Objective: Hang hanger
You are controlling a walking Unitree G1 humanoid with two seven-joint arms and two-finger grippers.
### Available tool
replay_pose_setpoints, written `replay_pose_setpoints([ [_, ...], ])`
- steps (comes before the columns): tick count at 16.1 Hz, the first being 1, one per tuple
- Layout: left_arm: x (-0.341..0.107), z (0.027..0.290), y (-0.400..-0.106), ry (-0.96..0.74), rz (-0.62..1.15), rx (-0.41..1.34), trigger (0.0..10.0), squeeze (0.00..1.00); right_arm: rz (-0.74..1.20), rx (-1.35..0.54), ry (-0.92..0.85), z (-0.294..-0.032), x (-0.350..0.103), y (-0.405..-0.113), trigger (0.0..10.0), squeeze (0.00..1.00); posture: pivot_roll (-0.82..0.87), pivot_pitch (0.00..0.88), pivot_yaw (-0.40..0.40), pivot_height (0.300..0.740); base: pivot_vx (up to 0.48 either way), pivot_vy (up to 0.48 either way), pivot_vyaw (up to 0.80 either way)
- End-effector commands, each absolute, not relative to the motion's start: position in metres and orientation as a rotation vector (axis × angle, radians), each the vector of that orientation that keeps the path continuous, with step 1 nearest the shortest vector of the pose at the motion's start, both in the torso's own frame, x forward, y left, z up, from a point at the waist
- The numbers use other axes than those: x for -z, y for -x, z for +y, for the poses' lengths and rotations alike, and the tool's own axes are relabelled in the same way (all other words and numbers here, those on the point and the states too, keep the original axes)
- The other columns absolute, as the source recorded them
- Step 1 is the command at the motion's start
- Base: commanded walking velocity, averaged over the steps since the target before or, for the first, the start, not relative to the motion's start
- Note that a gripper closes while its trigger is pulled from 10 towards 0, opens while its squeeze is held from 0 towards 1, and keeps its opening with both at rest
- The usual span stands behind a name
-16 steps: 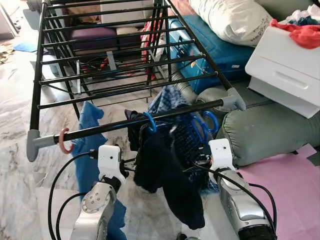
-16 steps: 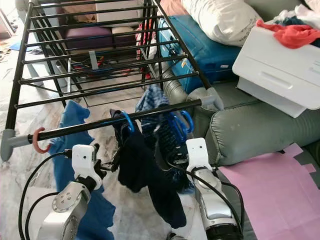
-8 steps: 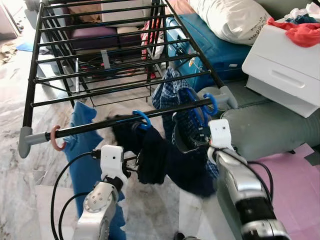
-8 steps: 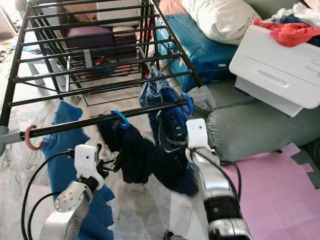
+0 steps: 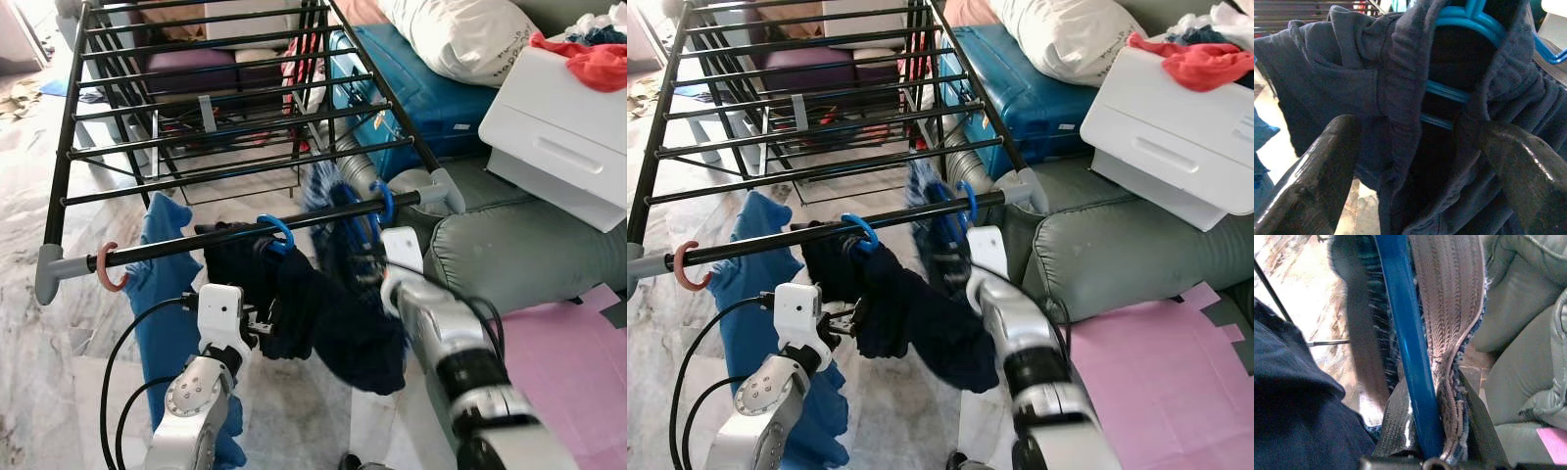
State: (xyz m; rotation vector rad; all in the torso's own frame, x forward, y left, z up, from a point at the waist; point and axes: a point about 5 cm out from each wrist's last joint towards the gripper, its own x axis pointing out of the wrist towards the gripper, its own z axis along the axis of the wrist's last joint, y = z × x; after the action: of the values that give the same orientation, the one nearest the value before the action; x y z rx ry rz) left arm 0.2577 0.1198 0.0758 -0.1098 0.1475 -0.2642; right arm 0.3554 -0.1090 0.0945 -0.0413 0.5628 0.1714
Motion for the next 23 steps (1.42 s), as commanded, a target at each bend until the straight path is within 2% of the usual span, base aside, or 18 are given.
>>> replay_pose_setpoints([
  [1,-0.072,0.118,-0.256,0.101,0.168,0.268,10.0,0.0,0.531,-0.181,0.036,-0.105,-0.106,-0.364,10.0,0.0,0.07,0.101,-0.013,0.74,0.0,0.0,0.0],
  [4,-0.07,0.116,-0.256,0.1,0.177,0.274,10.0,0.0,0.525,-0.176,0.052,-0.104,-0.11,-0.369,10.0,0.0,0.08,0.097,-0.02,0.74,0.0,0.0,0.0],
  [10,-0.068,0.117,-0.257,0.089,0.191,0.281,10.0,0.0,0.693,-0.119,-0.042,-0.116,-0.074,-0.355,10.0,0.0,0.07,0.095,-0.009,0.74,0.0,0.0,0.0],
  [15,-0.068,0.115,-0.259,0.085,0.193,0.286,10.0,0.0,0.702,-0.108,-0.075,-0.117,-0.07,-0.354,10.0,0.0,0.07,0.089,-0.006,0.74,0.0,0.0,0.0],
  [16,-0.068,0.116,-0.259,0.083,0.194,0.287,10.0,0.0,0.679,-0.107,-0.107,-0.117,-0.071,-0.355,10.0,1.0,0.07,0.088,-0.005,0.74,0.0,0.0,0.0],
  [19,-0.067,0.116,-0.261,0.075,0.196,0.29,10.0,0.0,0.559,-0.109,0.004,-0.12,-0.082,-0.362,10.0,1.0,0.07,0.077,0.006,0.74,0.0,0.0,0.0],
  [23,-0.069,0.116,-0.264,0.071,0.191,0.294,10.0,0.0,0.48,-0.093,0.048,-0.125,-0.086,-0.361,10.0,1.0,0.07,0.073,0.007,0.74,0.0,0.0,0.0],
])
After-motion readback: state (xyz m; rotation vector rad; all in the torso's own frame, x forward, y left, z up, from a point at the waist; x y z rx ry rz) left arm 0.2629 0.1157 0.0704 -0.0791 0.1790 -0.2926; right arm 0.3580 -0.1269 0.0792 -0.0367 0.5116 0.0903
